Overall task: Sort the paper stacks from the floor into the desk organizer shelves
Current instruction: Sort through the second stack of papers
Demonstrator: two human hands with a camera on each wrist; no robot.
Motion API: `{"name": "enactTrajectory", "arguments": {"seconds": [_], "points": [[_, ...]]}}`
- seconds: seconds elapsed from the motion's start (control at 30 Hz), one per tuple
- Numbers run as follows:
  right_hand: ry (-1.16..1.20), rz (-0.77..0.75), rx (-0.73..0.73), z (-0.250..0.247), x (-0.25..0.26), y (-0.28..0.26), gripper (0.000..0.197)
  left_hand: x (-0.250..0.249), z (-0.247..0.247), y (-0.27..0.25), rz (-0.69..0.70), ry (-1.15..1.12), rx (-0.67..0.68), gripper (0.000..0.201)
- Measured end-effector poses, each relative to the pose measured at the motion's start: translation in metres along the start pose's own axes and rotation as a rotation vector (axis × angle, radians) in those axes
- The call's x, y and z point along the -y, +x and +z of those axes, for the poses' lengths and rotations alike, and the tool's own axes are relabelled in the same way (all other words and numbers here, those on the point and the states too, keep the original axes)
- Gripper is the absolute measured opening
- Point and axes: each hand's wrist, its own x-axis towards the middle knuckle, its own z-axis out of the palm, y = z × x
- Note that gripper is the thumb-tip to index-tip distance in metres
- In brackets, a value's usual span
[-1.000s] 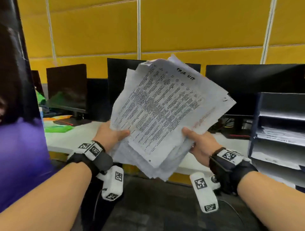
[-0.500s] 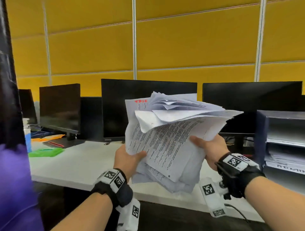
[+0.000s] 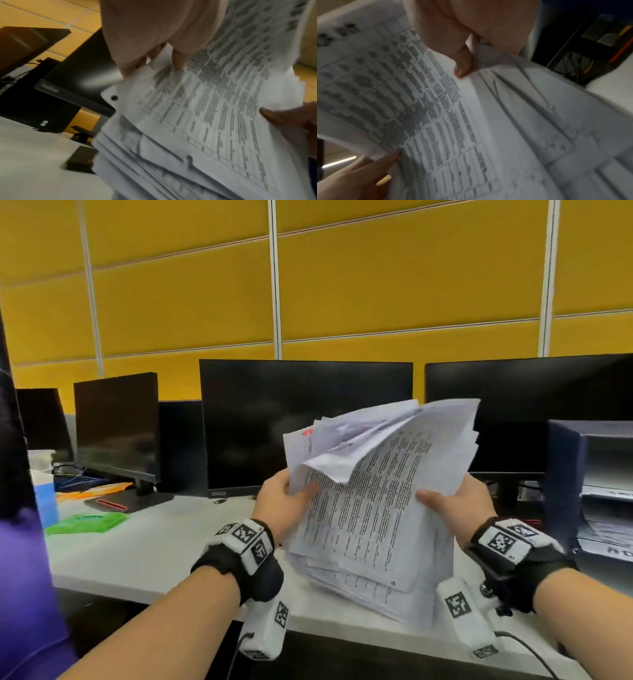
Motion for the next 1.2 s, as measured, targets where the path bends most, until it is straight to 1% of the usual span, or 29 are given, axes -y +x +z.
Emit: {"name": "enactTrajectory", "arguments": {"seconds": [0.03,0.1,0.17,0.2,0.3,0.37,0.43,0.5,0.53,0.57,0.63,0.7,0.73,0.8,0.83,0.9,0.97,1.0,1.03,1.07,1.1,1.13,1.17,1.2], "points": [[-0.038,-0.016,-0.039,0.003,0.005,0.0,0.038,-0.002,0.005,0.001,0.028,0.043,-0.062,0.004],[-0.047,-0.05,-0.099,0.009,0.015,-0.002,0.037,-0.001,0.014,0.004,0.039,0.074,-0.154,0.006],[-0.073,-0.075,-0.118,0.013,0.022,-0.005,0.036,-0.003,0.023,0.002,0.049,0.06,-0.175,0.014],[-0.122,-0.095,-0.094,0.014,0.023,-0.008,0.037,-0.005,0.029,-0.001,0.065,0.059,-0.161,0.021],[-0.254,-0.181,0.065,0.015,0.027,-0.022,0.042,-0.013,0.05,-0.016,0.129,0.091,-0.076,0.044],[-0.24,-0.183,0.098,0.015,0.028,-0.028,0.049,-0.015,0.06,-0.022,0.127,0.036,-0.054,0.049],[-0.116,-0.138,0.02,0.011,0.029,-0.026,0.058,-0.017,0.062,-0.021,0.093,-0.097,-0.103,0.056],[-0.016,-0.1,-0.06,0.003,0.029,-0.021,0.062,-0.018,0.062,-0.018,0.059,-0.224,-0.161,0.064],[-0.015,-0.086,-0.052,-0.001,0.028,-0.019,0.062,-0.018,0.062,-0.016,0.057,-0.273,-0.178,0.066],[-0.028,-0.074,-0.018,-0.004,0.028,-0.019,0.062,-0.018,0.062,-0.015,0.067,-0.304,-0.184,0.066],[-0.052,-0.071,0.04,-0.01,0.029,-0.019,0.06,-0.022,0.06,-0.013,0.063,-0.296,-0.176,0.066],[-0.046,-0.1,0.016,-0.015,0.031,-0.017,0.057,-0.024,0.057,-0.009,0.056,-0.266,-0.175,0.066],[-0.046,-0.11,0.006,-0.015,0.031,-0.016,0.054,-0.023,0.056,-0.007,0.067,-0.247,-0.171,0.062],[-0.083,-0.141,0.032,-0.012,0.031,-0.018,0.049,-0.023,0.059,-0.006,0.071,-0.196,-0.145,0.051],[-0.105,-0.158,0.04,-0.011,0.031,-0.019,0.047,-0.025,0.059,-0.008,0.065,-0.186,-0.128,0.049],[-0.102,-0.172,0.007,-0.01,0.031,-0.02,0.043,-0.022,0.059,-0.008,0.05,-0.195,-0.118,0.055],[-0.025,-0.125,-0.002,-0.013,0.028,-0.019,0.044,-0.018,0.055,-0.005,0.048,-0.21,-0.118,0.064],[0.01,-0.082,0.039,-0.015,0.026,-0.02,0.047,-0.017,0.052,-0.006,0.036,-0.22,-0.093,0.069],[0.024,-0.036,0.101,-0.015,0.022,-0.021,0.051,-0.013,0.05,-0.006,0.016,-0.246,-0.068,0.069],[0.011,0.005,0.171,-0.014,0.018,-0.023,0.051,-0.011,0.049,-0.008,-0.003,-0.277,-0.038,0.059],[-0.021,0.027,0.224,-0.013,0.015,-0.025,0.047,-0.012,0.047,-0.012,-0.005,-0.287,0.002,0.044],[-0.063,0.038,0.236,-0.011,0.013,-0.028,0.042,-0.011,0.047,-0.013,-0.012,-0.287,0.037,0.032],[-0.079,0.037,0.21,-0.01,0.01,-0.028,0.04,-0.011,0.046,-0.015,-0.015,-0.279,0.066,0.028],[-0.082,0.035,0.16,-0.009,0.009,-0.028,0.039,-0.011,0.045,-0.015,-0.027,-0.281,0.083,0.032]]}}
